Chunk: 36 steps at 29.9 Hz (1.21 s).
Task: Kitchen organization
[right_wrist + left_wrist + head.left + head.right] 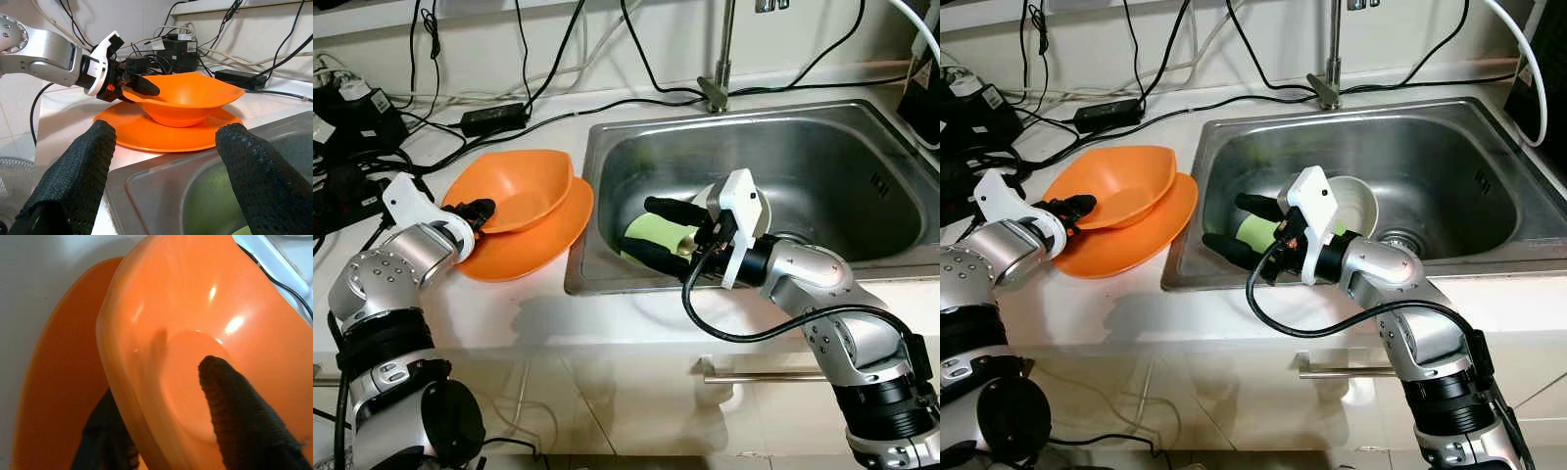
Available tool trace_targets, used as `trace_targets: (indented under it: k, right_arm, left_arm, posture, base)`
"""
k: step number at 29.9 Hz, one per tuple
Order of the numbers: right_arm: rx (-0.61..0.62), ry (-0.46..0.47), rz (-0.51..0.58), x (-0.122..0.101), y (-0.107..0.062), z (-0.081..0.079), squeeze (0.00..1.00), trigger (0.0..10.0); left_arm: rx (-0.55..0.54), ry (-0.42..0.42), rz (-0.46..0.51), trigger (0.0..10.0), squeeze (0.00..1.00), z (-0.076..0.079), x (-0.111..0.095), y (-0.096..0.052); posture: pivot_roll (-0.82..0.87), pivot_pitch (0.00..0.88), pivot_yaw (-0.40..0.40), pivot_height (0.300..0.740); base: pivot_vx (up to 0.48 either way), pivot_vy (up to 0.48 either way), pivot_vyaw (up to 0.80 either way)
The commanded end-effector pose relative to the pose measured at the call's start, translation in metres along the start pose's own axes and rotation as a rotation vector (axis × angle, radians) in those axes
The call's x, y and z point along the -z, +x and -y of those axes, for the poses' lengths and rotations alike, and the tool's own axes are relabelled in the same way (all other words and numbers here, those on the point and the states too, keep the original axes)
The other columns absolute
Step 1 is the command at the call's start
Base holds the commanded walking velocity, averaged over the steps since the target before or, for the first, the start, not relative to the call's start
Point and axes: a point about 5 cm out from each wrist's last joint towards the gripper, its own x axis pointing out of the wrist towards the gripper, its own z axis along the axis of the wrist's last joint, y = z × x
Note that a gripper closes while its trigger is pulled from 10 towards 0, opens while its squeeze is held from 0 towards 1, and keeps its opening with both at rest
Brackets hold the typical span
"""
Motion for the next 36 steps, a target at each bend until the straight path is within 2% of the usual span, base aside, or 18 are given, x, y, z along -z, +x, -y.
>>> trace_targets:
  k: [1, 8, 21, 29, 32, 36]
  right_arm:
    - [-0.024, -0.005, 0.008, -0.001, 0.001, -0.006, 0.0, 10.0]
    - [-0.029, 0.0, 0.014, -0.001, 0.002, -0.007, 0.0, 10.0]
    - [-0.027, 0.002, 0.019, -0.001, 0.002, -0.007, 0.0, 10.0]
    - [-0.001, 0.007, 0.021, -0.001, 0.003, -0.004, 0.0, 10.0]
    - [0.014, 0.018, 0.029, -0.001, 0.003, -0.002, 0.0, 10.0]
    - [0.062, 0.053, 0.051, -0.002, 0.003, 0.006, 0.0, 10.0]
  left_arm:
    - [-0.01, -0.004, 0.022, 0.0, 0.0, -0.003, -0.005, -0.002]
    - [0.009, -0.016, 0.021, 0.0, 0.0, 0.001, -0.003, -0.003]
    - [0.012, -0.021, 0.032, 0.0, 0.0, 0.0, -0.005, -0.003]
    - [0.004, -0.022, 0.091, 0.0, 0.0, -0.003, -0.01, -0.004]
    - [0.029, -0.03, 0.135, 0.0, 0.0, -0.001, -0.014, -0.005]
    - [0.217, -0.05, 0.235, 0.0, 0.0, 0.024, -0.021, -0.012]
  posture:
    - [-0.02, 0.025, 0.176, 0.74]
    - [-0.02, 0.025, 0.175, 0.74]
    - [-0.03, 0.026, 0.176, 0.74]
    - [-0.03, 0.025, 0.172, 0.74]
    - [-0.03, 0.025, 0.17, 0.74]
    - [-0.02, 0.021, 0.166, 0.74]
  base:
    - [0.0, 0.0, 0.0]
    - [0.0, 0.0, 0.0]
    - [0.0, 0.0, 0.0]
    - [0.0, 0.0, 0.0]
    - [0.0, 0.0, 0.0]
    - [0.0, 0.0, 0.0]
